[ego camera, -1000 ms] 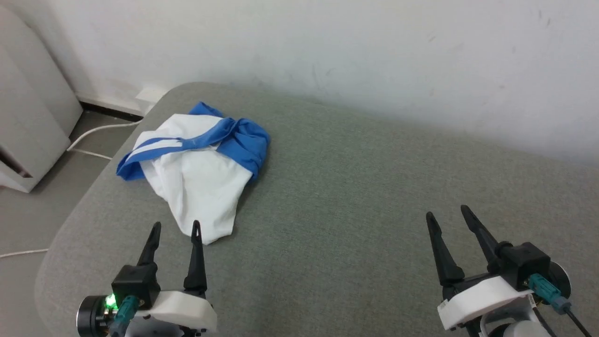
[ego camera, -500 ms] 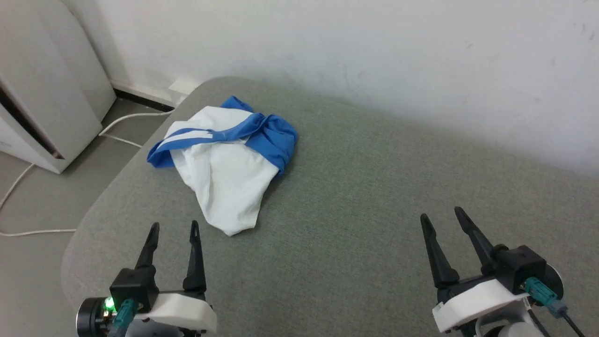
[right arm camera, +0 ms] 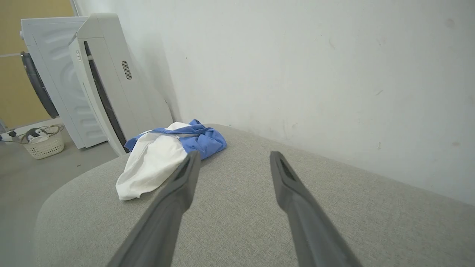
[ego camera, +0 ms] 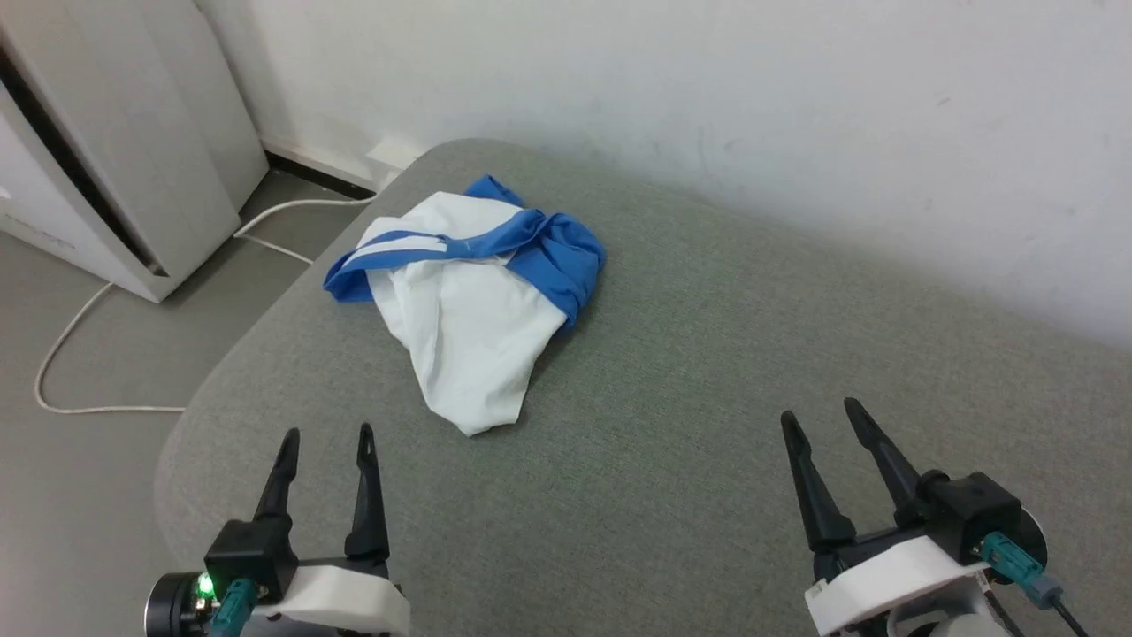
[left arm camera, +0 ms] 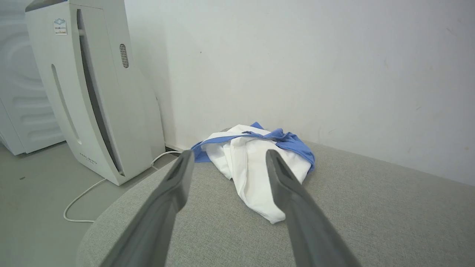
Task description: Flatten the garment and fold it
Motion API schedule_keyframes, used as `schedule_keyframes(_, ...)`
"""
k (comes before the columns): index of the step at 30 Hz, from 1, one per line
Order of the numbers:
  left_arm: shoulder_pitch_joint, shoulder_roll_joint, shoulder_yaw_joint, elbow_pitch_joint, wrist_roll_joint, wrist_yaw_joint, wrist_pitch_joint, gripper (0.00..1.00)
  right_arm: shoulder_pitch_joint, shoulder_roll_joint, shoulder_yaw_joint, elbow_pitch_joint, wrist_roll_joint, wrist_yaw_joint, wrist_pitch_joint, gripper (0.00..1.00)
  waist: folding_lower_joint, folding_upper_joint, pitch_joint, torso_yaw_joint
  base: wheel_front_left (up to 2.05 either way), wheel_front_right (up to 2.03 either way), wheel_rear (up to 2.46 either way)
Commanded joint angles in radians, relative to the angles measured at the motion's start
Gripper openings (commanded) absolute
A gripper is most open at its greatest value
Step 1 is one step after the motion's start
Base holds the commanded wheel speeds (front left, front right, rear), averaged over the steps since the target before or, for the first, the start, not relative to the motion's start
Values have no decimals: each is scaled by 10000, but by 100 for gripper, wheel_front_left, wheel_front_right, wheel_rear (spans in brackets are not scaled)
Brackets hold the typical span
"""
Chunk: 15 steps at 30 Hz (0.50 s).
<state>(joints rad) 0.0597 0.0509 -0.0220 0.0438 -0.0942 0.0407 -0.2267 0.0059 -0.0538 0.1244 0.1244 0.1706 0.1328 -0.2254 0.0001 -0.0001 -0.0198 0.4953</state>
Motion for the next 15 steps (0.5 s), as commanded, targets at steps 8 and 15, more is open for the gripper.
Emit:
schedule_keyframes(8, 138, -7, -26, 78, -58, 34, -255, 100, 114, 34, 136, 163, 160, -20, -268, 100, -1, 1, -45, 361, 0, 0, 0)
schedule_keyframes(15, 163, -7, -20, 83, -126, -4, -350, 100, 114, 36, 188, 216, 185, -21, -364, 100, -1, 1, 11, 517, 0, 0, 0)
